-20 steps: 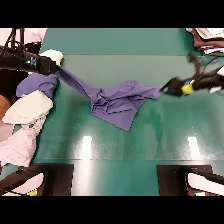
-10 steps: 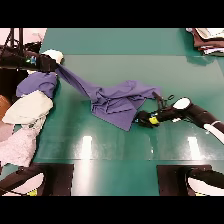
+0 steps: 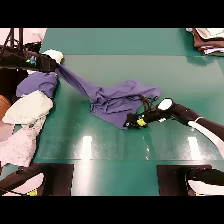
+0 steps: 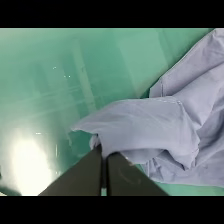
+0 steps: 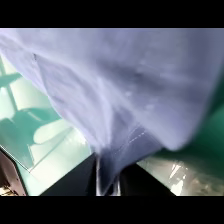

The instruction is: Fold the shirts.

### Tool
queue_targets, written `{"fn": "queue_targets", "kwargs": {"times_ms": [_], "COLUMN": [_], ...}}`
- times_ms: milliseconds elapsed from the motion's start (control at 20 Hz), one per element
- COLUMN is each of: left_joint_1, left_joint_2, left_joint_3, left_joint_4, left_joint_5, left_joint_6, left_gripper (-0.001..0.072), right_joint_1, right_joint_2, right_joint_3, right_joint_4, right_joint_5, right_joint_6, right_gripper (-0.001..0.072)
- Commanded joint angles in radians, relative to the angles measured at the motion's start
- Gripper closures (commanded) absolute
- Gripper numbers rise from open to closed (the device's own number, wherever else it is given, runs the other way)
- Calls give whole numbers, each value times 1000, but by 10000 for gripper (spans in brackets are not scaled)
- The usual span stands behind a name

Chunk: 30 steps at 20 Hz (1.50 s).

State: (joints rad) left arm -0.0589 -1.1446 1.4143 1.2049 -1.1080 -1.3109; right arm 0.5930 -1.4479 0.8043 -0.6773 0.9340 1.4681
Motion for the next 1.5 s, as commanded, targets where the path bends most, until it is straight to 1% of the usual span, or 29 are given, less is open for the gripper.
{"fn": "queue_targets", "kwargs": {"times_ms": [0,150,250,450,600,650,800,900,1000,1100,1200,1300,1450], "left_joint_1": [0,12,53,135,140,140,140,140,140,140,140,140,140], "left_joint_2": [1,17,42,121,169,183,185,216,248,285,311,310,285], "left_joint_3": [0,26,106,354,536,591,728,747,754,756,758,731,533], "left_joint_4": [0,0,0,0,-17,-37,-139,-245,-306,-305,-301,-271,-232], "left_joint_5": [-3,-2,0,0,1,2,2,37,84,108,94,68,51], "left_joint_6": [3,-2,-47,-53,-53,-53,-54,-53,-50,-42,-34,-35,-51], "left_gripper": [685,685,685,684,685,685,685,686,686,686,686,686,687], "right_joint_1": [22,-17,-103,-365,-553,-610,-784,-905,-1026,-1107,-1152,-1177,-1179], "right_joint_2": [-3,82,198,431,539,563,603,617,618,618,617,618,567], "right_joint_3": [7,25,100,398,684,777,1005,1131,1232,1291,1306,1241,1122], "right_joint_4": [2,-7,-12,-67,-141,-165,-172,-172,-171,-171,-162,-144,-143], "right_joint_5": [-5,-4,31,106,172,198,285,355,420,457,492,510,566], "right_joint_6": [-19,-30,-37,-37,-37,-37,-37,-37,-37,-37,-36,-22,-18], "right_gripper": [697,699,699,699,699,699,699,699,699,699,700,699,700]}}
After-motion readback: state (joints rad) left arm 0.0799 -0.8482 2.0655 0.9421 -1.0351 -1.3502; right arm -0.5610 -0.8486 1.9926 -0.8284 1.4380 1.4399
